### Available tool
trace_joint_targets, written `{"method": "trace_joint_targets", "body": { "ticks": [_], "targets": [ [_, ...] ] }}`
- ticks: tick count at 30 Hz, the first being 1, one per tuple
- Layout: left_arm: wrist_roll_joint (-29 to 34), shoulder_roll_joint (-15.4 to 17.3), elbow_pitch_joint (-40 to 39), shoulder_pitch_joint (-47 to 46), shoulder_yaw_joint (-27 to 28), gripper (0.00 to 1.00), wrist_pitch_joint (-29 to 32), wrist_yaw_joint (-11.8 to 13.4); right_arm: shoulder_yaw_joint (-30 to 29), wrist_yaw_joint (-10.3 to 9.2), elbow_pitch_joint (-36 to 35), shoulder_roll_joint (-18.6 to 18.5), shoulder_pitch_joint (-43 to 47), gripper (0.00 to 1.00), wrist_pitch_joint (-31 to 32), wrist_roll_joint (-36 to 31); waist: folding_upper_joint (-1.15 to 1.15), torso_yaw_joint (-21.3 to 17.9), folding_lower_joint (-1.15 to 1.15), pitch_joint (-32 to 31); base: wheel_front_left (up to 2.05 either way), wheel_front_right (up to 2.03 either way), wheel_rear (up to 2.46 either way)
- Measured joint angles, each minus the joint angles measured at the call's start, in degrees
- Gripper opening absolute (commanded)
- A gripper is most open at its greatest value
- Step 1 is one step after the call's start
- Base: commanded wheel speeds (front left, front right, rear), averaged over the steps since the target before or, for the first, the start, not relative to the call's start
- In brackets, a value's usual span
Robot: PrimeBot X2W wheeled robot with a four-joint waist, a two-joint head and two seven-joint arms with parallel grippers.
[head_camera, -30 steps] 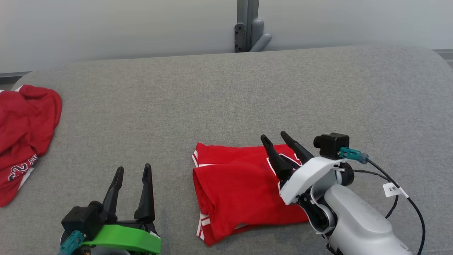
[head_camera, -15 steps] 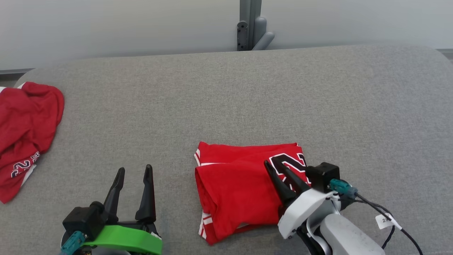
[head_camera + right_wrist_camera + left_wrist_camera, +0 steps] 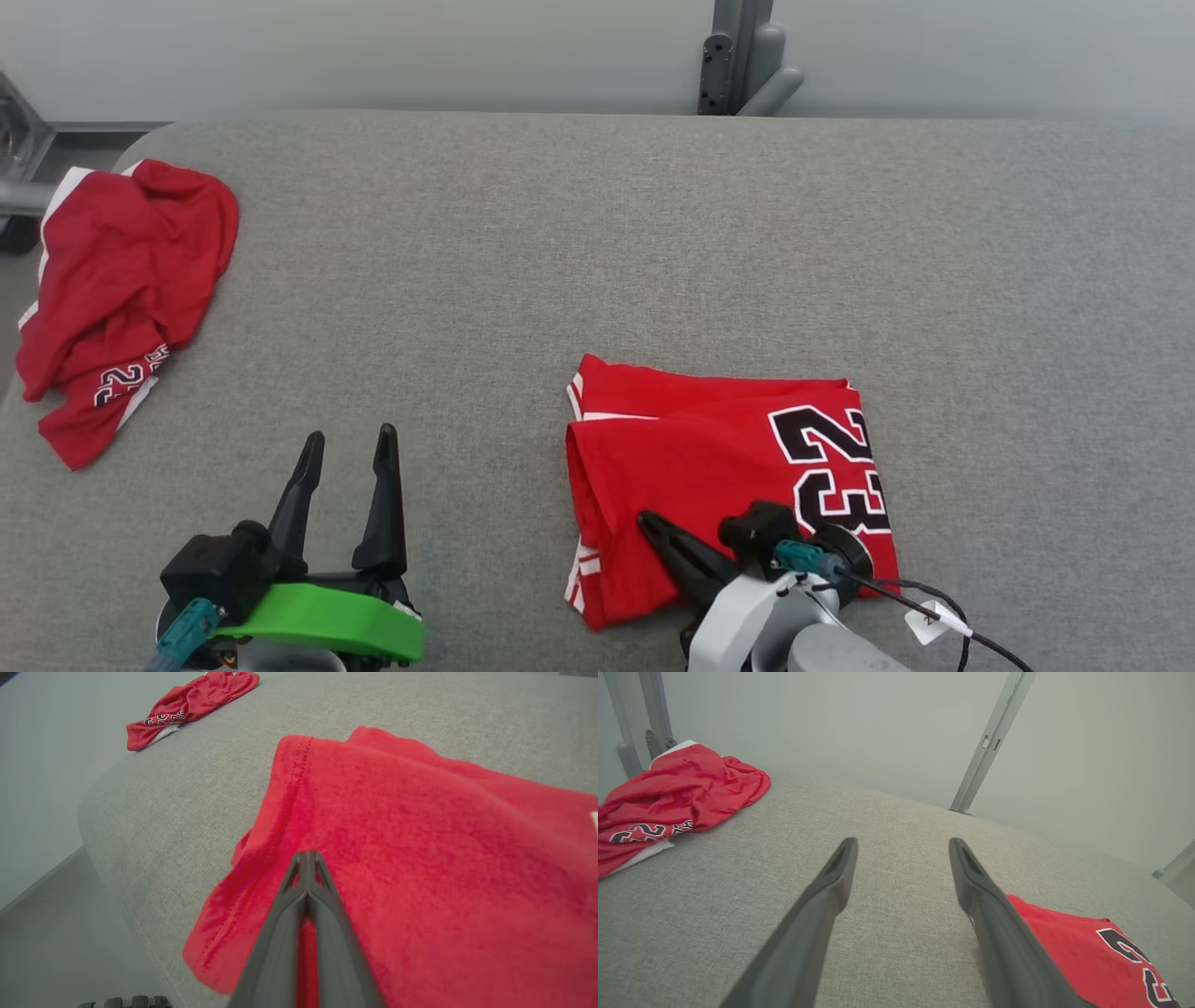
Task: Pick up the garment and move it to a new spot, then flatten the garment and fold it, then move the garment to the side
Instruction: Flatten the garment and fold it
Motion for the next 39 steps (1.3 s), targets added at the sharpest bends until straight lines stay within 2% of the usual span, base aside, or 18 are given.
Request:
{"method": "trace_joint_targets", "body": {
  "ticks": [8,13,17,22,28,29,31,32,33,35,39],
  "targets": [
    [0.0,0.0,-0.1,-0.1,0.3,1.00,0.0,0.1,4.7,0.00,1.1,0.3,-0.8,0.00,0.0,-0.9,0.00,2.4,0.00,0.5,0.00,0.00,0.00],
    [0.0,0.1,-0.1,-0.1,0.7,1.00,0.0,0.1,8.6,0.01,1.0,0.4,-2.0,0.00,0.0,0.1,0.00,2.4,0.00,0.7,0.00,0.00,0.00],
    [0.0,0.1,-0.3,-0.1,0.9,1.00,0.0,0.1,9.4,0.01,0.6,0.4,-3.2,0.00,0.0,0.5,0.00,2.0,0.00,0.9,0.00,0.00,0.00],
    [0.0,0.1,-0.7,-0.2,1.0,1.00,-0.2,0.4,5.8,0.01,-3.0,0.4,-4.2,0.00,0.0,-1.2,0.00,1.1,0.00,0.9,0.00,0.00,0.00],
    [0.0,0.1,-0.8,-0.1,1.0,1.00,-0.2,0.4,-5.0,0.01,-9.7,0.4,-2.8,0.00,0.0,-5.6,0.00,-0.4,0.00,0.6,0.00,0.00,0.00],
    [0.1,0.0,-0.9,-0.1,1.0,1.00,-0.2,0.4,-6.9,0.01,-10.6,0.4,-2.1,0.03,0.0,-6.4,0.00,-0.7,0.00,0.5,0.00,0.00,0.00],
    [0.3,0.0,-0.9,-0.2,0.8,1.00,-0.2,0.3,-10.5,0.01,-12.1,0.4,-0.8,0.38,0.0,-7.3,0.00,-1.3,0.00,0.4,0.00,0.00,0.00],
    [0.4,-0.2,-0.8,-0.2,0.8,1.00,-0.2,0.2,-13.7,0.01,-13.7,0.4,0.1,0.95,0.0,-9.1,0.00,-2.1,0.00,0.3,0.00,0.00,0.00],
    [0.5,-0.3,-0.7,-0.3,0.8,1.00,-0.2,0.1,-15.2,0.01,-14.5,0.4,0.5,1.00,0.0,-9.8,0.00,-2.4,0.00,0.2,0.00,0.00,0.00],
    [0.6,-0.6,0.0,-0.9,0.8,1.00,-0.2,0.0,-19.7,0.01,-16.9,0.4,2.0,1.00,0.0,-12.7,0.00,-3.6,0.00,-0.1,0.00,0.00,0.00],
    [0.9,-1.3,1.1,-1.1,1.2,1.00,-0.3,-0.3,-24.9,0.01,-19.7,0.4,4.5,1.00,0.0,-15.6,0.00,-5.3,0.00,-0.6,0.00,0.00,0.00]
  ]
}}
